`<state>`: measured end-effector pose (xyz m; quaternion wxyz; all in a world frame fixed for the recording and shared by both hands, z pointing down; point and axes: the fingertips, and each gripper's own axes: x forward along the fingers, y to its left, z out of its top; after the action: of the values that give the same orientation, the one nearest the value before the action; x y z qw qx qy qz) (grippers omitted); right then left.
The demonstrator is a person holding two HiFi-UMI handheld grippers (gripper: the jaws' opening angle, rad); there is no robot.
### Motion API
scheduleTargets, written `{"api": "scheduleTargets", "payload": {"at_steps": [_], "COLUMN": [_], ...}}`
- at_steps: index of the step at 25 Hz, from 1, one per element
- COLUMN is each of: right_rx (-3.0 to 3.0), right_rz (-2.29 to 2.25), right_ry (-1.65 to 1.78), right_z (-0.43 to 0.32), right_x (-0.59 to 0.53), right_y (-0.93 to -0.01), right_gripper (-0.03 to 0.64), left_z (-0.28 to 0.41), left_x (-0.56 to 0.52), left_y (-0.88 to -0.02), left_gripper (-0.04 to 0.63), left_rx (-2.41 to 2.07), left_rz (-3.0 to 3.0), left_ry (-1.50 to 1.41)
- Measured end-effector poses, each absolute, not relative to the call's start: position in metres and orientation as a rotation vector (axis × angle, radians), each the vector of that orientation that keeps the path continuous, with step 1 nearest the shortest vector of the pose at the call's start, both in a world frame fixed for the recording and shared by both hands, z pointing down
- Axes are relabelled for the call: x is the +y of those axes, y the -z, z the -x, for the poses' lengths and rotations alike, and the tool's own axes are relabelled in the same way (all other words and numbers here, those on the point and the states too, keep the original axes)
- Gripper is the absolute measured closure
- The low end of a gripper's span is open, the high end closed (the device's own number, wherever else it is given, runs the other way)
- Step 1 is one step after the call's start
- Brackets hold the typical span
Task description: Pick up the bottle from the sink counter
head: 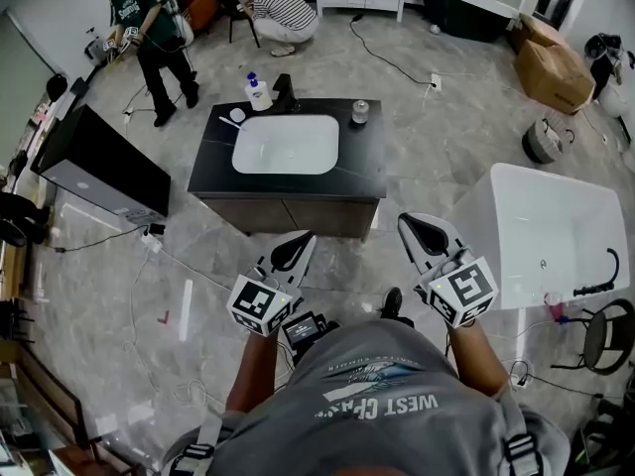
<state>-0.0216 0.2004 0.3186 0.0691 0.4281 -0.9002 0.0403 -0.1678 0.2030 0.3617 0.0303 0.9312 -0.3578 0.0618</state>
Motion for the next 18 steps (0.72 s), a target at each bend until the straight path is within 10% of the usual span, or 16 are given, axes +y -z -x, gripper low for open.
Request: {"api": "scheduleTargets", "payload": {"at_steps": [18], "right_rx": [-2.83], "right_rz": [-1.109], "right_ry": [-0.168], "right_z": [-0.048], "right_x": [0.116], "right_y": [-0.329], "right_gripper": [0.615], "left_z": [0.099], "left_x": [0.152], "left_y": [-0.36], "left_gripper": [0.594], "left_rx": [-1.302], "left_rz": [-2.779], "left_ry": [-0.272]}}
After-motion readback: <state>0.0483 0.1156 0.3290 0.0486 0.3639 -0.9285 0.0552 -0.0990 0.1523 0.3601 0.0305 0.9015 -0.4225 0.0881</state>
